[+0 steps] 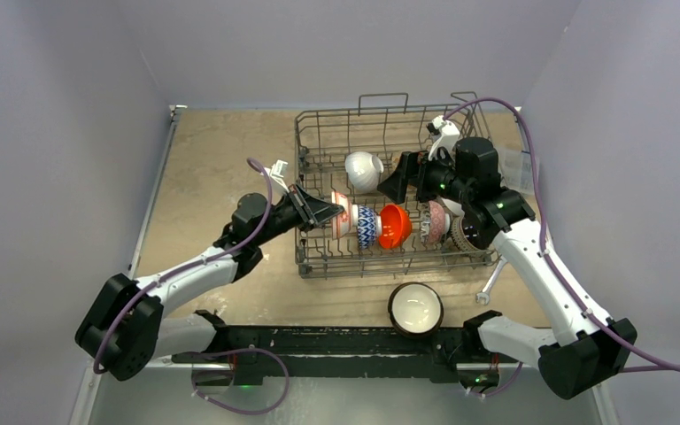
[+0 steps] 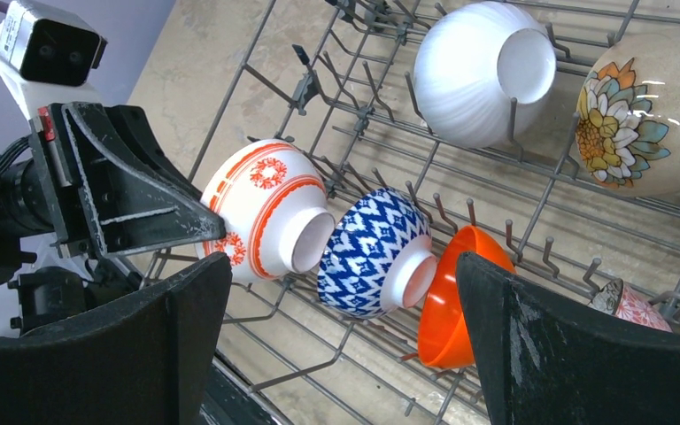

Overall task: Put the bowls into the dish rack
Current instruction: Place the bowl in the dish rack.

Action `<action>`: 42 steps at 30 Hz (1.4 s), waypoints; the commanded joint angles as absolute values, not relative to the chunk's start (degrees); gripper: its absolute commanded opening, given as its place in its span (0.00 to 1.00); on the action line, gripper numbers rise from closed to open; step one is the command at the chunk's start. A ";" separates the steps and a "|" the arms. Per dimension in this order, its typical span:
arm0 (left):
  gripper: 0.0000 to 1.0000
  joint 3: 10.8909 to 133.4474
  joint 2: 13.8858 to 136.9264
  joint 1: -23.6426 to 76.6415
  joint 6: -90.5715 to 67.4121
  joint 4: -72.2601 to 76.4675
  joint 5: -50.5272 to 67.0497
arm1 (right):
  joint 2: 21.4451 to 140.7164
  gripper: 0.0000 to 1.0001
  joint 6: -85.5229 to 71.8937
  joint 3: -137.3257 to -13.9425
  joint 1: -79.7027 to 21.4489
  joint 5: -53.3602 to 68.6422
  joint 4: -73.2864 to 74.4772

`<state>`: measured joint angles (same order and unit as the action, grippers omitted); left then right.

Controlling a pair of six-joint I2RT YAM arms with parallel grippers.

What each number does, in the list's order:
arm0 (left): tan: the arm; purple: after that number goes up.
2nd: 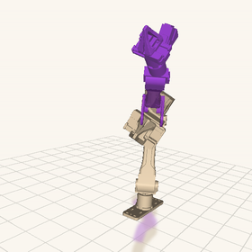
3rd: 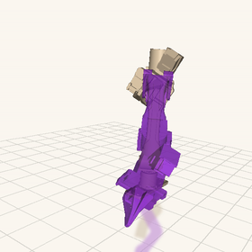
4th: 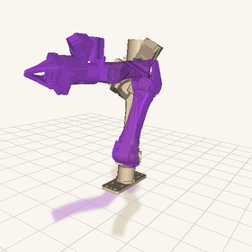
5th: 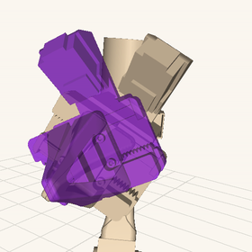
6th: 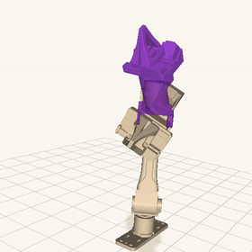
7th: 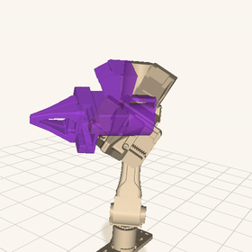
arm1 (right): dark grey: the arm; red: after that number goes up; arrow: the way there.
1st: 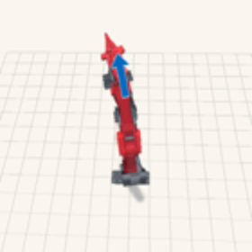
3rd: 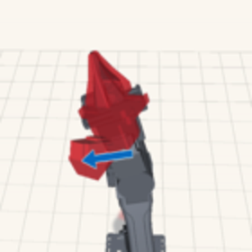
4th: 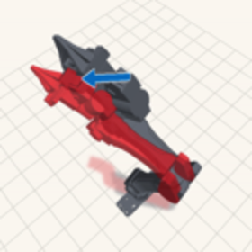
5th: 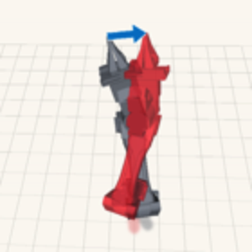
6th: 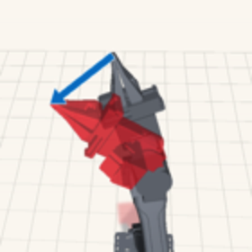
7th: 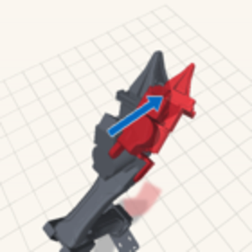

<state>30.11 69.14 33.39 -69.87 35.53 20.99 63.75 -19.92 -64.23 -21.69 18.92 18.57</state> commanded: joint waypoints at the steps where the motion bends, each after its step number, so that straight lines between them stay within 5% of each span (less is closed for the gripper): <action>1: 0.00 30.04 69.37 32.53 -71.03 41.79 23.47 | 63.37 0.99 -18.74 -64.01 -21.53 18.20 17.84; 33: 0.00 27.51 74.77 29.37 -73.02 45.25 28.30 | 64.38 0.99 -18.46 -64.41 -21.55 18.02 17.69; 42: 0.33 30.40 71.71 29.17 -66.77 33.01 26.16 | 64.51 0.99 -18.26 -64.69 -21.58 18.02 17.93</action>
